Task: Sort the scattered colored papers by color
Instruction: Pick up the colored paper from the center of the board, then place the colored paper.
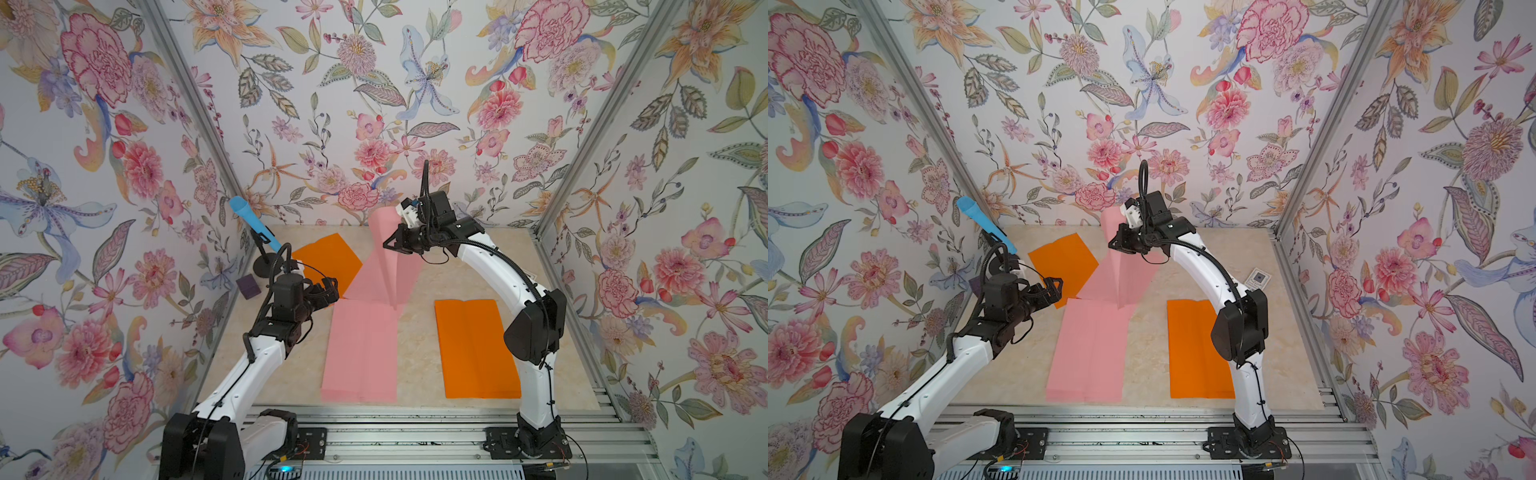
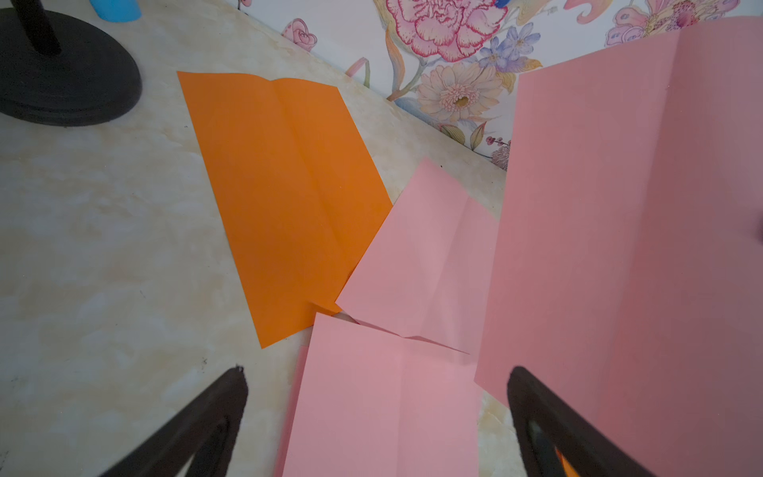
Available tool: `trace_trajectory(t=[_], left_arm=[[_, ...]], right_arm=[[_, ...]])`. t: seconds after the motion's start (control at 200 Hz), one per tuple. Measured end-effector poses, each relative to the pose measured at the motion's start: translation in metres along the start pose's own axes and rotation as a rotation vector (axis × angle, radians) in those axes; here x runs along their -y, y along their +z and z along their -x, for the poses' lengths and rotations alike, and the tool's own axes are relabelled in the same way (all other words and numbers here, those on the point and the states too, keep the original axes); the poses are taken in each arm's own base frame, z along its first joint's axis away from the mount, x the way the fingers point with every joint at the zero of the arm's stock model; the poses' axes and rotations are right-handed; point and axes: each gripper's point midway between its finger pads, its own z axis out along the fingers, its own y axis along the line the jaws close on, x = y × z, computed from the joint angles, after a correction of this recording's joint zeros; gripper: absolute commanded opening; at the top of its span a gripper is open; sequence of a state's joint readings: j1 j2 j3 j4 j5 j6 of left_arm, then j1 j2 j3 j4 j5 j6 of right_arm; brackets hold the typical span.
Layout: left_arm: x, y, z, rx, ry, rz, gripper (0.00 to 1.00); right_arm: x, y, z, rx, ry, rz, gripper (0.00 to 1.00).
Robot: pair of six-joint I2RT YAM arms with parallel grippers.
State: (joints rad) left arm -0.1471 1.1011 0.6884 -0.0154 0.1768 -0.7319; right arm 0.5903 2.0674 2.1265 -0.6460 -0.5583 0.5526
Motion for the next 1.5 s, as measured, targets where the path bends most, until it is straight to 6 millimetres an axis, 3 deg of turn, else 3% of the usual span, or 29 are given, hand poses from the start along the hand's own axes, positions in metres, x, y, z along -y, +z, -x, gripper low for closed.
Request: trace_trajectory(t=[0.125, 0.235, 0.37, 0.5, 0.666, 0.766, 0.986, 1.151, 1.366, 1.501], left_arm=[[-0.014, -0.006, 0.007, 0.028, -0.022, 0.025, 1.0], [-0.022, -0.006, 0.006, 0.026, -0.033, 0.04, 1.0], [-0.028, -0.008, 0.006, 0.024, -0.046, 0.046, 1.0], [-0.031, -0.009, 0.01, 0.034, -0.053, 0.047, 1.0], [-0.027, -0.008, 0.007, 0.024, -0.065, 0.019, 1.0], [-0.025, -0.008, 0.005, 0.019, -0.068, 0.004, 1.0], [-0.022, -0.008, 0.005, 0.013, -0.067, -0.011, 1.0], [-0.021, -0.008, 0.003, 0.007, -0.067, -0.019, 1.0], [-0.021, -0.008, 0.003, 0.006, -0.067, -0.02, 1.0], [-0.019, -0.008, 0.003, 0.003, -0.067, -0.027, 1.0]], right_arm=[[-0.047, -0.004, -0.02, -0.037, -0.053, 0.083, 0.0], [-0.085, -0.019, -0.037, -0.043, -0.09, 0.157, 0.0], [-0.101, -0.043, -0.059, -0.032, -0.068, 0.236, 0.0], [-0.071, -0.041, -0.078, -0.03, 0.04, 0.287, 0.0], [0.007, 0.008, -0.13, -0.119, 0.269, 0.265, 0.0], [0.034, 0.034, -0.16, -0.173, 0.363, 0.258, 0.0], [0.046, 0.059, -0.18, -0.231, 0.405, 0.319, 0.0], [0.053, 0.06, -0.186, -0.263, 0.389, 0.335, 0.0], [0.082, 0.056, -0.184, -0.27, 0.41, 0.304, 0.0], [0.082, 0.061, -0.191, -0.283, 0.408, 0.304, 0.0]])
